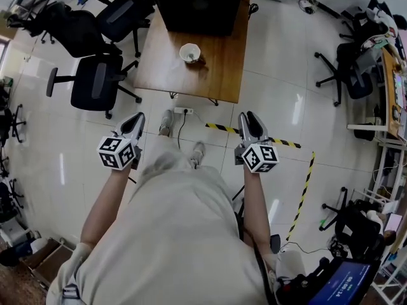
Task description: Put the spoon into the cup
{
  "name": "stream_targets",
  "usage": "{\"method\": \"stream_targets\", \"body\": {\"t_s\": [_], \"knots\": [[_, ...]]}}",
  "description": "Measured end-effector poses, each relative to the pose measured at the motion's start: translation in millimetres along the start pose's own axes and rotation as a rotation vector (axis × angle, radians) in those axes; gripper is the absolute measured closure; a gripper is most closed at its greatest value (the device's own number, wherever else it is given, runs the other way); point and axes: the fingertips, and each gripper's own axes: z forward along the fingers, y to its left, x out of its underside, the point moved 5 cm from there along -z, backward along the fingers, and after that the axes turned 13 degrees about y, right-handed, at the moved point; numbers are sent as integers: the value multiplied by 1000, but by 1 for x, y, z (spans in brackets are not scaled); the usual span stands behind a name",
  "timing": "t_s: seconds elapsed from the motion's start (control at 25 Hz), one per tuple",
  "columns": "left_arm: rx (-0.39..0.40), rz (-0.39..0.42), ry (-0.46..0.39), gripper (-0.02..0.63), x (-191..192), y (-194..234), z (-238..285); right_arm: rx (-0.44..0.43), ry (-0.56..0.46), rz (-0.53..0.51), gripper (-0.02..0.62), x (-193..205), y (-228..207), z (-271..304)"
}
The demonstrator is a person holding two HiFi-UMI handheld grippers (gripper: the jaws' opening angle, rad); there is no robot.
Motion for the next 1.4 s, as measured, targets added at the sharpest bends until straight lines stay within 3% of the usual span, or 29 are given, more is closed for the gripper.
{"method": "stream_targets", "body": {"t_s": [0.2, 0.4, 0.68, 1.16, 1.4], "knots": [[-35, -10, -5, 606, 6, 6, -18, -49, -2, 20, 488, 3, 14, 8], [-1, 7, 15, 606, 7, 0, -15, -62, -14, 35, 488, 1, 31, 5], [86, 23, -1, 606, -10, 1, -3, -41, -8, 53, 491, 1, 51, 3], [142, 75, -1, 606, -25, 32, -11, 20, -121, 66, 497, -16, 88, -17], [190, 96, -10, 606, -28, 40, -15, 42, -135, 69, 497, -5, 107, -32]]}}
